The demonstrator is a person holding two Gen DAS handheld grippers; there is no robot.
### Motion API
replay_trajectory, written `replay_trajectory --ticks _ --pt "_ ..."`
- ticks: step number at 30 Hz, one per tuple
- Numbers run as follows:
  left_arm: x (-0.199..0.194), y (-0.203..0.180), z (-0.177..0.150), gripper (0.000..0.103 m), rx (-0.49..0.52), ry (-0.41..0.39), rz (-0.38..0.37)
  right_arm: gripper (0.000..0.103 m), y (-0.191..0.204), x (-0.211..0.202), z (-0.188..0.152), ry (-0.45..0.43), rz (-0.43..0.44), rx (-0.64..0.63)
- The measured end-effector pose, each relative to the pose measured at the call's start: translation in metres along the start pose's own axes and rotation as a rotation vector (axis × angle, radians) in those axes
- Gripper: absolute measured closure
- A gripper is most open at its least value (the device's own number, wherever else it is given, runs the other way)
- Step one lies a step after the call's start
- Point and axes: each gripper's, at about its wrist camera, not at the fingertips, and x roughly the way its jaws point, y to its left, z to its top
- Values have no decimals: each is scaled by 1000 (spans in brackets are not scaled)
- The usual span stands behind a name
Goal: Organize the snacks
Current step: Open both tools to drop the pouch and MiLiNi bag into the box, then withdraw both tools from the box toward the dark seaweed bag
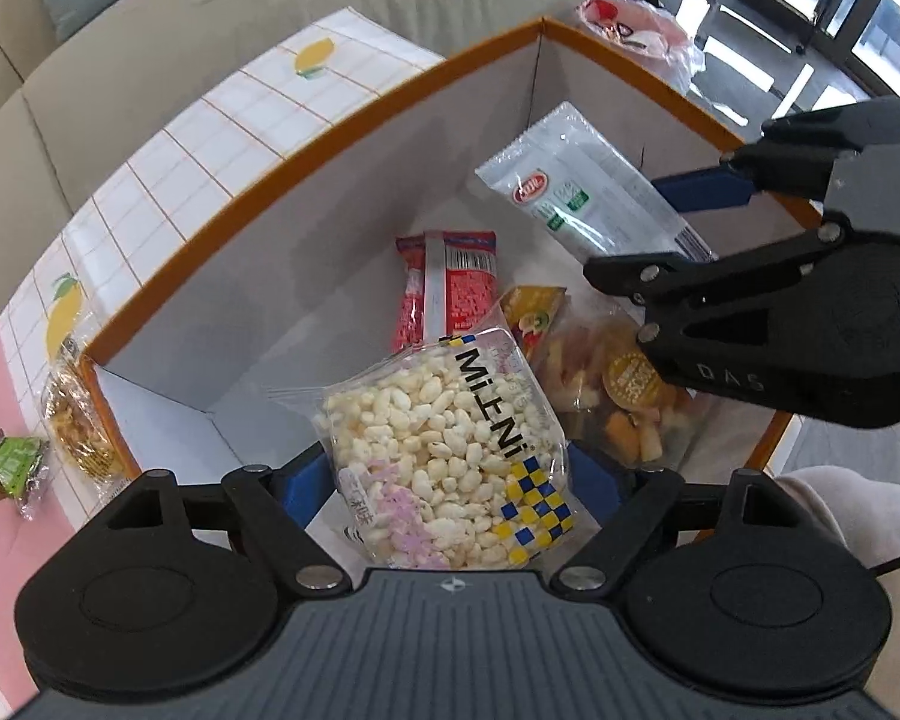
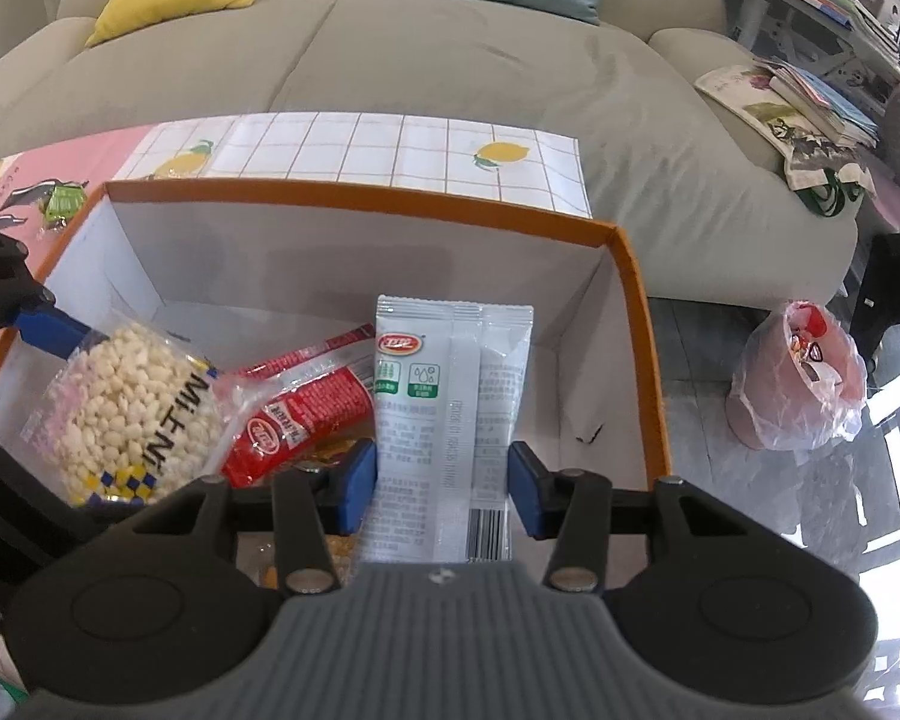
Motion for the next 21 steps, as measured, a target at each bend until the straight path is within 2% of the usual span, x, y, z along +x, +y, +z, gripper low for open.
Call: replay_trajectory --ticks 6,10,13,17,21 --pt "-5 -1 0 0 10 -53 9 56 2 2 -1 14 0 2" --pt "-11 2 -2 0 1 -79 6 49 3 -2 0 6 -1 -6" --pt "-20 3 -4 0 1 -105 8 37 3 -8 2 -3 5 -10" --pt "-35 4 -7 0 -9 -139 -6 35 0 -19 4 -21 1 13" --pt "-51 4 -8 0 -29 -189 -26 30 -8 -30 3 -35 2 106"
